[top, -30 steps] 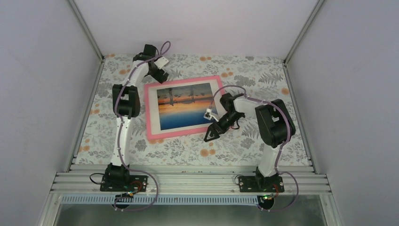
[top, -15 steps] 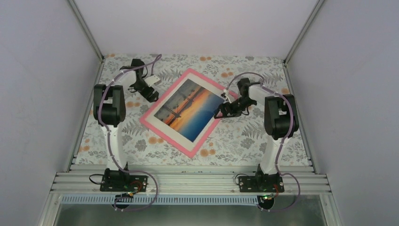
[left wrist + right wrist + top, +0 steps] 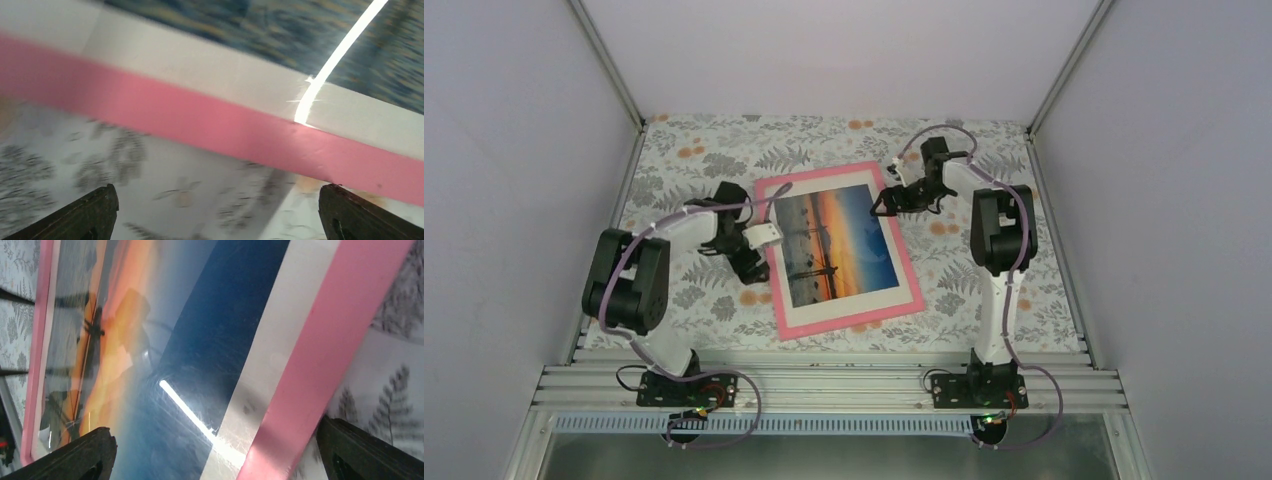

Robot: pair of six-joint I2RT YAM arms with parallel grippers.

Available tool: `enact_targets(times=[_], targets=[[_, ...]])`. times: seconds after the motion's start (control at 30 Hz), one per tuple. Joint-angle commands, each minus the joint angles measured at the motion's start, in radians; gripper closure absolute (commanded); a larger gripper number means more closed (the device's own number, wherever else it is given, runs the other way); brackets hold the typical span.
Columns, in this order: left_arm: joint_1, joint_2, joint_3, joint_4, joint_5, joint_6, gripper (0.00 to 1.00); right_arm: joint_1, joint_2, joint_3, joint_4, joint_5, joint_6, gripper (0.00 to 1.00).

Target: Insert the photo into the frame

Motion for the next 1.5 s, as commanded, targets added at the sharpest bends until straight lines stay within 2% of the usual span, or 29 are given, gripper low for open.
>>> enact_targets(times=[0.0, 0.23, 0.5, 0.8, 1.0, 1.27, 1.47], targets=[[-0.089, -0.099, -0.101, 0.063, 0.081, 0.012, 0.00, 0.070, 0.086, 0.052, 0.033, -0.025, 0.028, 0.00], [-0.252, -0.103, -0.174, 0.102, 0.144, -0.071, 0.00, 0.165, 0.159, 0.163, 0.041, -0.032, 0.012, 0.00], [-0.357, -0.106, -0.170, 0.147, 0.250, -0.183, 0.00, 0.255, 0.244, 0.313, 0.060, -0.024, 0.027, 0.00], [-0.443, -0.107, -0.139, 0.209, 0.283, -0.254, 0.00, 0.354, 0.278, 0.418, 0.084, 0.008, -0.006, 0.00], [-0.453, -0.095, -0.080, 0.193, 0.307, -0.293, 0.00, 0.389, 0.264, 0.481, 0.086, -0.014, -0.025, 0.00], [-0.455, -0.104, 0.053, 0.078, 0.357, -0.208, 0.00, 0.391, 0.143, 0.539, 0.088, -0.008, -0.045, 0.00], [-0.403, -0.156, 0.151, -0.011, 0.368, -0.176, 0.00, 0.302, -0.028, 0.420, 0.048, 0.043, -0.074, 0.00]])
